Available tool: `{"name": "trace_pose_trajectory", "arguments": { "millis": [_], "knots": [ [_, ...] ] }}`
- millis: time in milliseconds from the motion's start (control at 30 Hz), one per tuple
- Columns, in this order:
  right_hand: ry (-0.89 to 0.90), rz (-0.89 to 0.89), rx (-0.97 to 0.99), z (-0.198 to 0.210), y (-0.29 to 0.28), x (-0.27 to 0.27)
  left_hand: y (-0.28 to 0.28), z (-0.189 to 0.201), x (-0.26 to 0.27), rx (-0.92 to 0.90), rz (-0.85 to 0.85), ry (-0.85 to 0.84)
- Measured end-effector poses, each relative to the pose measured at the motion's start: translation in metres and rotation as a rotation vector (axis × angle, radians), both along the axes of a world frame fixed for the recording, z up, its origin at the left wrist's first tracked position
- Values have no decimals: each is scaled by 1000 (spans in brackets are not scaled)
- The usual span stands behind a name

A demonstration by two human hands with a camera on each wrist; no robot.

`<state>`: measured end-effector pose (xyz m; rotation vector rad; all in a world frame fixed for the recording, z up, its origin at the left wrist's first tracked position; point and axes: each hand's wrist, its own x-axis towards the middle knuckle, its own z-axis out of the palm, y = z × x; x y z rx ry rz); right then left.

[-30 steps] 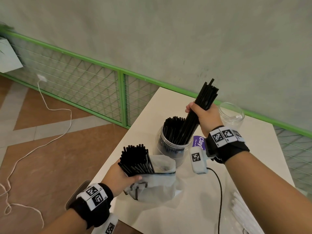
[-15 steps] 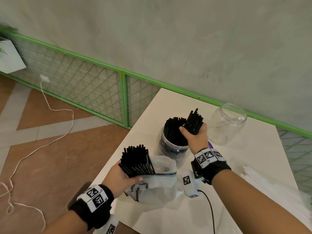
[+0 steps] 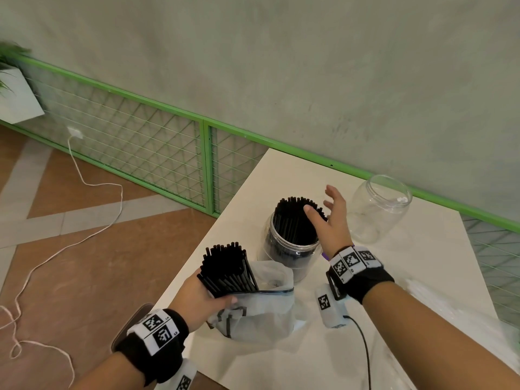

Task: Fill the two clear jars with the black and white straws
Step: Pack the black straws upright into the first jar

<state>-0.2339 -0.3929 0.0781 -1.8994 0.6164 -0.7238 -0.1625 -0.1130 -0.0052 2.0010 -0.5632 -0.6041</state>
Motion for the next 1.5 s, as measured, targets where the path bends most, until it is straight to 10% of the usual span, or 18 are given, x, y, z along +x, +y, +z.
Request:
{"name": "trace_pose_trajectory", "arguments": {
  "millis": [133, 433, 1200, 1500],
  "knots": [
    [275, 164, -421, 13, -18, 11, 0, 1, 1, -3, -8, 7],
    [447, 372, -601, -5, -27, 28, 2, 3, 0, 7, -5, 2],
    [-40, 173, -392, 1, 39, -41, -1, 4, 2, 4, -9, 26],
    [337, 535, -173, -21, 106, -31, -6, 10, -7, -12, 9, 7]
  ]
}}
